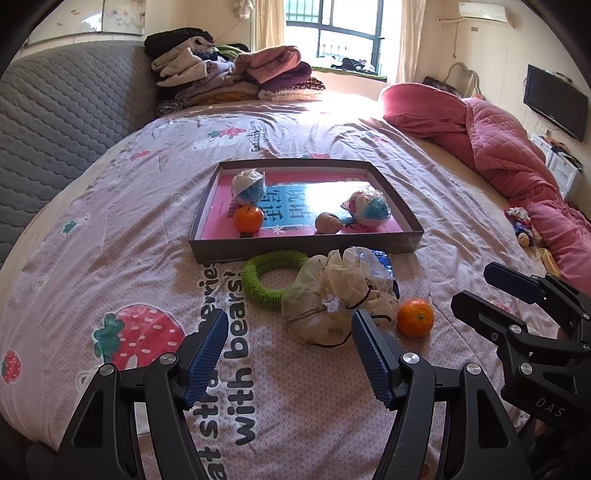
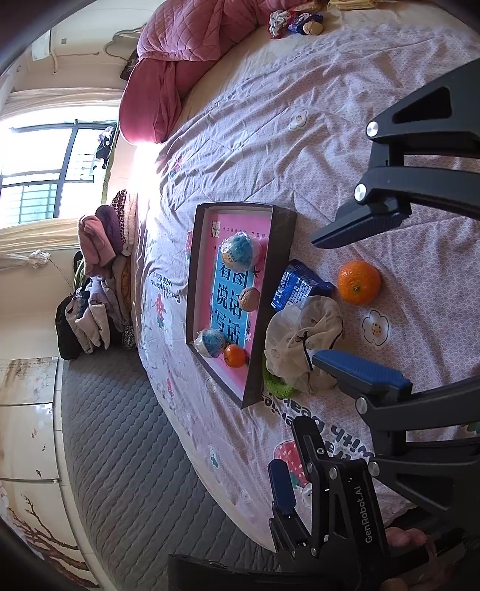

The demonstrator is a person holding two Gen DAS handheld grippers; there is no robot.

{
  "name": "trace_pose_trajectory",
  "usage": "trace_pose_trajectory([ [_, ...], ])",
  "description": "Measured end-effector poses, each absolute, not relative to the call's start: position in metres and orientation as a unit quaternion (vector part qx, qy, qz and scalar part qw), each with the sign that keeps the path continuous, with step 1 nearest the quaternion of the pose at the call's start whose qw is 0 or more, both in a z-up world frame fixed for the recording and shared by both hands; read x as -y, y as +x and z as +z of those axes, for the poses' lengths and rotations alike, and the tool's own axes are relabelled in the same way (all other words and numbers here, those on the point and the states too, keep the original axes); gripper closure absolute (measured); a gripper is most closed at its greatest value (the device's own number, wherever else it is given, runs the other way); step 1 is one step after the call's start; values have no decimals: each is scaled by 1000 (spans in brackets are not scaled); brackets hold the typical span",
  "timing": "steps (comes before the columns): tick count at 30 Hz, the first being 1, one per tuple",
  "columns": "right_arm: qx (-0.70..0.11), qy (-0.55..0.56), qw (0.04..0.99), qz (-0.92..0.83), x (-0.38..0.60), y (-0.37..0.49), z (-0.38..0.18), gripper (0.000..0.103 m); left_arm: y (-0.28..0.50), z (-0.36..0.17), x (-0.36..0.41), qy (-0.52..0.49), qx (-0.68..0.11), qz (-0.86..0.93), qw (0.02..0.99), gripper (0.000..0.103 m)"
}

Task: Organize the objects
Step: 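Move the left tool to the white mesh bag while the right tool approaches the tangerine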

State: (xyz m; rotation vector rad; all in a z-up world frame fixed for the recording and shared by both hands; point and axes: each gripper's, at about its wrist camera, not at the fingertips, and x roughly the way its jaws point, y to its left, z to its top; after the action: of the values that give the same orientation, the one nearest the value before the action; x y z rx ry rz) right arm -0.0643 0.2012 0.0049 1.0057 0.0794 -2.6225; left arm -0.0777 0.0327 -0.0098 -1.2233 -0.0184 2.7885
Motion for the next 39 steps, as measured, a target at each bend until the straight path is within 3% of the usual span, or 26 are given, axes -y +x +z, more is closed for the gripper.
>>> trace_pose_trajectory([
  [39,-42,395,153,-905,-203,-56,-28,46,-71,-44,-51,-449,-16,890,76,32],
])
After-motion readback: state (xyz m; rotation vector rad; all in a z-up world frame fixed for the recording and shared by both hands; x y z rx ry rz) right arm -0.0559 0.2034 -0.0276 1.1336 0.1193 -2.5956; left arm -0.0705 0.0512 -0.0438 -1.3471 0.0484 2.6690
